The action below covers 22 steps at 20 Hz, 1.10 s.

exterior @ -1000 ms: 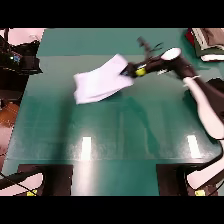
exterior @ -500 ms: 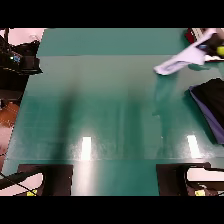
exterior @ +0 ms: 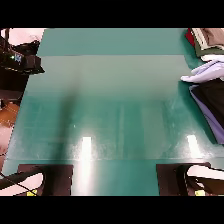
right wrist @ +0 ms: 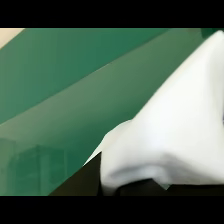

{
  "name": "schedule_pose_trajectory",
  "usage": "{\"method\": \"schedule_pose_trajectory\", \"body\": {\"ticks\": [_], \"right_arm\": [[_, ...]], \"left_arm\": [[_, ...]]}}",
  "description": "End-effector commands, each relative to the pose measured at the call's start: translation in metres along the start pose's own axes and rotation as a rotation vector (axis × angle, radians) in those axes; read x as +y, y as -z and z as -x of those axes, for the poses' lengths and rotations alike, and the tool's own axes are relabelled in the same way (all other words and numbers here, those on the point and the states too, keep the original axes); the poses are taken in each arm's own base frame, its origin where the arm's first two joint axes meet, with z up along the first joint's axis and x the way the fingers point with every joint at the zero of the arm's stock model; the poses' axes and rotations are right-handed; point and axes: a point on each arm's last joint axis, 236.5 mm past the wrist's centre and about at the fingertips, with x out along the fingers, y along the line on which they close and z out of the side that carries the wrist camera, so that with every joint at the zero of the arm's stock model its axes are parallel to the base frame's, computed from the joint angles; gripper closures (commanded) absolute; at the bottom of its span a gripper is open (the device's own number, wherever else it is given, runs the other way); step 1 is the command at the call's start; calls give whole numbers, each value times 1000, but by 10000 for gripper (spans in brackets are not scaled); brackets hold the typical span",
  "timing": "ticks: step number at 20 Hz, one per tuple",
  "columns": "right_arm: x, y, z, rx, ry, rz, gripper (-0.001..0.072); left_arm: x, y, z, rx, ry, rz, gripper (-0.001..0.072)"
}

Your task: Fold the shirts.

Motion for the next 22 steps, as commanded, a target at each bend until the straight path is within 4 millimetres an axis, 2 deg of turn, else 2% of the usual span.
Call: {"method": "schedule_pose_trajectory", "body": {"ticks": [1,7,9,12,16,18,22], "right_arm": [[-1,-13,36,-71,29,28,698],[-16,-18,99,-147,195,32,697],[-30,-9,116,-132,283,16,697],[-69,26,141,-17,493,-71,696],[-118,72,185,138,787,-183,695],[-130,87,192,192,842,-207,694],[-146,123,185,314,858,-265,679]], "left_arm": [[-1,-1,0,-3,5,0,676],[-1,-4,0,-18,3,-1,676],[-1,-5,0,-22,3,-6,676],[-1,-5,0,-23,2,-9,676],[-1,-5,0,-22,2,-35,676],[-1,-5,0,-22,2,-35,676],[-1,-5,0,-22,2,-34,675]]}}
